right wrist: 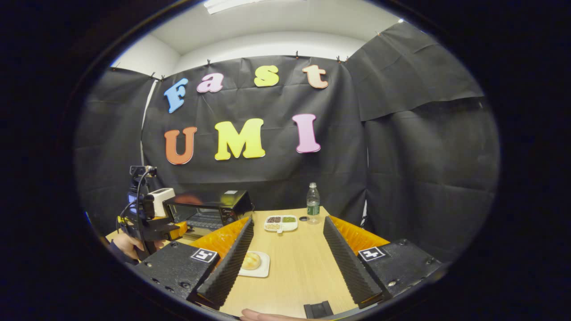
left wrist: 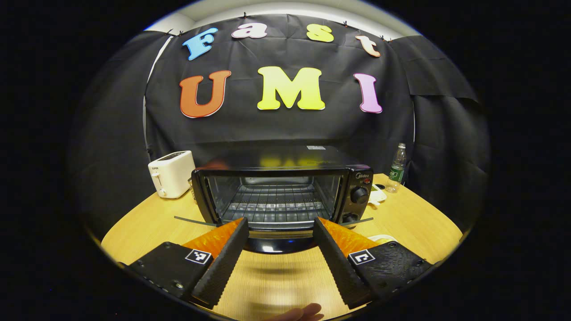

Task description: Open the electric oven with the left hand, put the food in, and close the electric oven.

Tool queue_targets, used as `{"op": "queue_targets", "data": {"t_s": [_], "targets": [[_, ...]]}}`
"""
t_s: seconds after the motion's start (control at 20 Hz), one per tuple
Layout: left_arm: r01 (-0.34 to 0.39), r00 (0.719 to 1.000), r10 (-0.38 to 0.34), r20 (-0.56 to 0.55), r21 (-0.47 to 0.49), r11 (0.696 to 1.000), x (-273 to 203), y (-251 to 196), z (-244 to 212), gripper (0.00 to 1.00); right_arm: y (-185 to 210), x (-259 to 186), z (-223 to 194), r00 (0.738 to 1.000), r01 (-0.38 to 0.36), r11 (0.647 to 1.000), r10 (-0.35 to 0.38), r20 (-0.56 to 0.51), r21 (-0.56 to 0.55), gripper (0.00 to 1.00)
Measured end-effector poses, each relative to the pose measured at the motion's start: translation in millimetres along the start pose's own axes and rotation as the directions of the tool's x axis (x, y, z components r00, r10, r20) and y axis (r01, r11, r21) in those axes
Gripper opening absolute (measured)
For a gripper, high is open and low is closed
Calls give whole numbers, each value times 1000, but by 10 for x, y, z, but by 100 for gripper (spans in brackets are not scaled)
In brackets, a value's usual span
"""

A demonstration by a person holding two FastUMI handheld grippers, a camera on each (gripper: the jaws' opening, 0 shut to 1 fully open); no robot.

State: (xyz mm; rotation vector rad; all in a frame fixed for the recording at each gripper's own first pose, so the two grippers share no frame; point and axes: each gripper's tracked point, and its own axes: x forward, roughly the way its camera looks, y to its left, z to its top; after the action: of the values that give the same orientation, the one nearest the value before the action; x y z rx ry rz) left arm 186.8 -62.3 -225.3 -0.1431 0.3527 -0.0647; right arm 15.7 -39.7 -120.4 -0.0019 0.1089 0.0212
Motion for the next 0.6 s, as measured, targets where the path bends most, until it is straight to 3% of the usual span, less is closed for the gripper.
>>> {"op": "queue_targets", "data": {"t_s": [0.45, 0.5, 0.55, 0.6], "targets": [[3, 997, -4, -78, -18, 1000, 23, -4, -109, 96, 128, 73, -111, 1000, -21, 999, 20, -19, -48, 96], [3, 996, -5, -90, -20, 1000, 9, -6, -131, 85, 161, 77, -127, 999, -23, 998, 22, -23, -57, 96], [1, 994, -4, -110, -31, 1000, 15, -19, -150, 95, 190, 81, -154, 999, -29, 997, 27, -26, -68, 96], [1, 991, -6, -134, -36, 999, 20, -43, -212, 95, 233, 80, -156, 999, -36, 996, 34, -25, -76, 97]]}}
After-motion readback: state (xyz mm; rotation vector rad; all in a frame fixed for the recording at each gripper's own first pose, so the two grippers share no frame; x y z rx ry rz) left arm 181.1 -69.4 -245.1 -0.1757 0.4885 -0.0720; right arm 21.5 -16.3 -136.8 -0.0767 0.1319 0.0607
